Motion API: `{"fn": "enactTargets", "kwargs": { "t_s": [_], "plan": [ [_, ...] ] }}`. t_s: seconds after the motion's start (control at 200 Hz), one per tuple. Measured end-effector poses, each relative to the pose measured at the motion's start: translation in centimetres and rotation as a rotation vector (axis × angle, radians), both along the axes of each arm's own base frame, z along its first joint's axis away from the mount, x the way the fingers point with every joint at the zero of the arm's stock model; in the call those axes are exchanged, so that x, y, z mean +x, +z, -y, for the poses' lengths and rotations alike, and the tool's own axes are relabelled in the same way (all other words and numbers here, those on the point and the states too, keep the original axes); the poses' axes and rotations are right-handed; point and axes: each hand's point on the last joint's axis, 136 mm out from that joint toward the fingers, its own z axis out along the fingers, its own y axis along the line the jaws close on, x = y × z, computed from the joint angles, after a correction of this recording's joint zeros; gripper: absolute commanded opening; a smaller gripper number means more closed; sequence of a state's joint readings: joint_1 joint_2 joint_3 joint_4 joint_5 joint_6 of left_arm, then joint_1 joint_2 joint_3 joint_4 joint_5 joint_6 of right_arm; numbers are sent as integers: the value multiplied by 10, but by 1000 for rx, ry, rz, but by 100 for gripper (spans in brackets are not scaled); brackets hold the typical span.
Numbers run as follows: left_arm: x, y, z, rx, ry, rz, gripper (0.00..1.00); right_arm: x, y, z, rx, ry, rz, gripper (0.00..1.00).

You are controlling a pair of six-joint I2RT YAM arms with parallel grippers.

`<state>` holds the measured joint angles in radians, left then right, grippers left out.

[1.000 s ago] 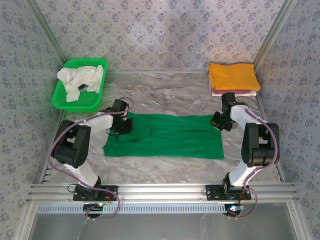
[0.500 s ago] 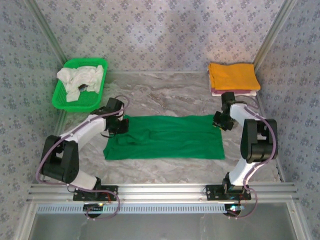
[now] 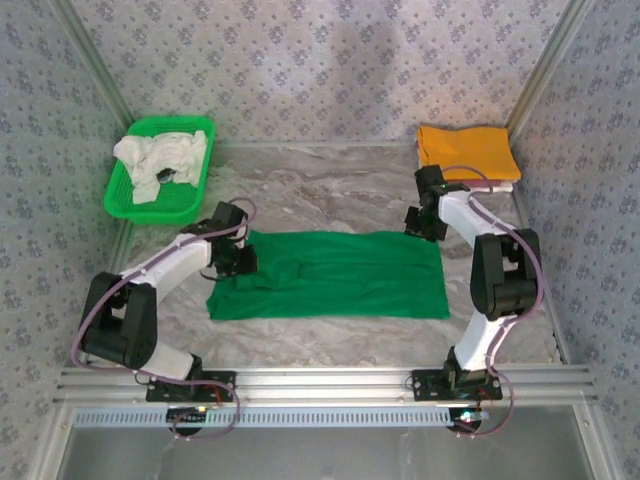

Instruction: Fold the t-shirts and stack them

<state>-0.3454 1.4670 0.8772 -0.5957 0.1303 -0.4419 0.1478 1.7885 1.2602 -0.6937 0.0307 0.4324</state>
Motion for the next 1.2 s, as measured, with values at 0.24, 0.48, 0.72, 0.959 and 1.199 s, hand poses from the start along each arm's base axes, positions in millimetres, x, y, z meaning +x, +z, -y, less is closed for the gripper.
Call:
{"fn": "enactTargets", "kwargs": {
  "t_s": [0.24, 0.48, 0.72, 0.959, 1.199],
  "plan": [
    [-8, 6, -1, -18, -18, -29, 32, -2, -11, 11, -5, -29, -37, 35],
    [52, 49, 3, -83, 58, 134, 24, -2, -12, 11, 2, -21, -39, 33],
    [60, -19, 3, -40, 123, -13, 24, -2, -26, 9, 18, -11, -68, 32],
    [79, -34, 6, -30, 152, -25, 24, -8, -37, 16, 35, -23, -89, 33],
    [180, -26, 37, -68, 119, 90, 24, -45, -43, 22, 65, -66, -97, 33]
  ]
}}
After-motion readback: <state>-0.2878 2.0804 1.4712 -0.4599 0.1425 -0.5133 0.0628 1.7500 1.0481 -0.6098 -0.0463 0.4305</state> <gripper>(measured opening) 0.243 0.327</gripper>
